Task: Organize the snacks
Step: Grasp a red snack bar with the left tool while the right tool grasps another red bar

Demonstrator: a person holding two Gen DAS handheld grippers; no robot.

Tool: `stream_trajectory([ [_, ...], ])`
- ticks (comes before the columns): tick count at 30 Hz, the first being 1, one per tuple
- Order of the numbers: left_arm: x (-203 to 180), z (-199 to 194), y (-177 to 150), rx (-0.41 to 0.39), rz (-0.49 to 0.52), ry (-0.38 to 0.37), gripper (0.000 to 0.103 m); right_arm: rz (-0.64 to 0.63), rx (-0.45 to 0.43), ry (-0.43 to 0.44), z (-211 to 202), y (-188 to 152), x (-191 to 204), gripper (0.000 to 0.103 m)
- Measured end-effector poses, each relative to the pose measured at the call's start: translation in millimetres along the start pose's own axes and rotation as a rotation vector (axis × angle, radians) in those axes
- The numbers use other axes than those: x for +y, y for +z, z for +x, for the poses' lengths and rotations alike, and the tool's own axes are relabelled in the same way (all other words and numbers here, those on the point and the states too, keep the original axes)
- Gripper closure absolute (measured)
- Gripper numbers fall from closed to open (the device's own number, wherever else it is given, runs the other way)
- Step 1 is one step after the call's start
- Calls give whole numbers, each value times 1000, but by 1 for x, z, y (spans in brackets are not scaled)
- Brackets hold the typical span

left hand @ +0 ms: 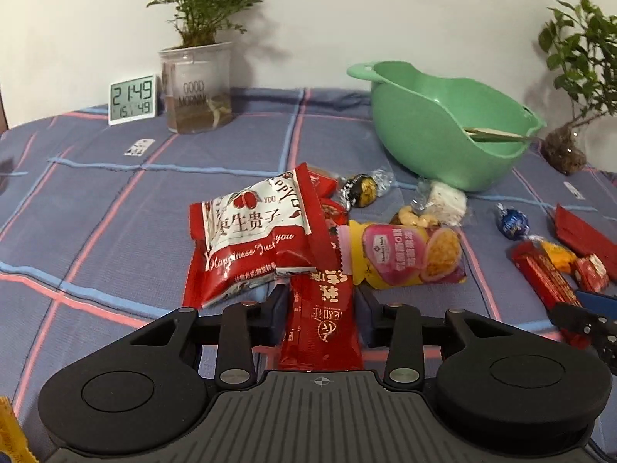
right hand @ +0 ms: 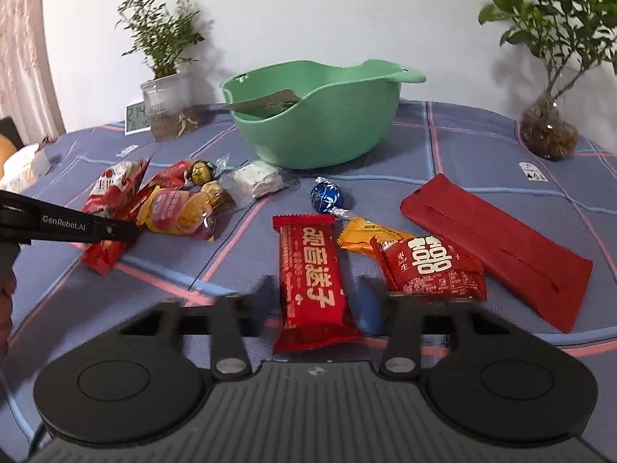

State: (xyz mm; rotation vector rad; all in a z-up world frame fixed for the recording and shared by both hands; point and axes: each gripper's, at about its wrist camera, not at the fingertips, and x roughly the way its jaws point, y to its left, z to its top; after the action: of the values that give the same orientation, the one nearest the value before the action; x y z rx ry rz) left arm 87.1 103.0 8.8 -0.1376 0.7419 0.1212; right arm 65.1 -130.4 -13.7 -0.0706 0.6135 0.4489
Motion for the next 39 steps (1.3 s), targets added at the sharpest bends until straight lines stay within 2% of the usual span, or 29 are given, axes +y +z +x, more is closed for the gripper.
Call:
stream_trajectory([
  [10, -9, -44, -42, 14, 75, -60, 7, 2, -2, 43, -41, -26, -2, 62],
  [13, -11, -52, -50, 28, 96, -75, 1, -29, 7, 56, -55, -36, 1, 61],
  [16, -14, -52, -48, 43, 107, -68, 0, -63, 22, 53, -58, -36, 5, 59],
  [20, -15, -47, -40, 57, 86, -72, 0, -52, 29, 62, -54, -29, 6, 47],
  [26, -21, -33, -33, 64, 99, -49, 0, -54, 44, 45, -41, -24, 11, 44],
  [28, -24, -34, -35, 53, 114, -50, 3, -66, 38, 35, -39, -25, 13, 53],
  [29, -25, -35, -36, 51, 123, -50, 3, -73, 35, 31, -40, -26, 14, 64],
  [34, -22, -43, -37, 51, 104, -66, 11, -88, 26, 41, -43, -31, 17, 65],
  [39, -19, -65, -34, 0, 93, -76, 12, -75, -7, 63, -50, -29, 20, 65],
])
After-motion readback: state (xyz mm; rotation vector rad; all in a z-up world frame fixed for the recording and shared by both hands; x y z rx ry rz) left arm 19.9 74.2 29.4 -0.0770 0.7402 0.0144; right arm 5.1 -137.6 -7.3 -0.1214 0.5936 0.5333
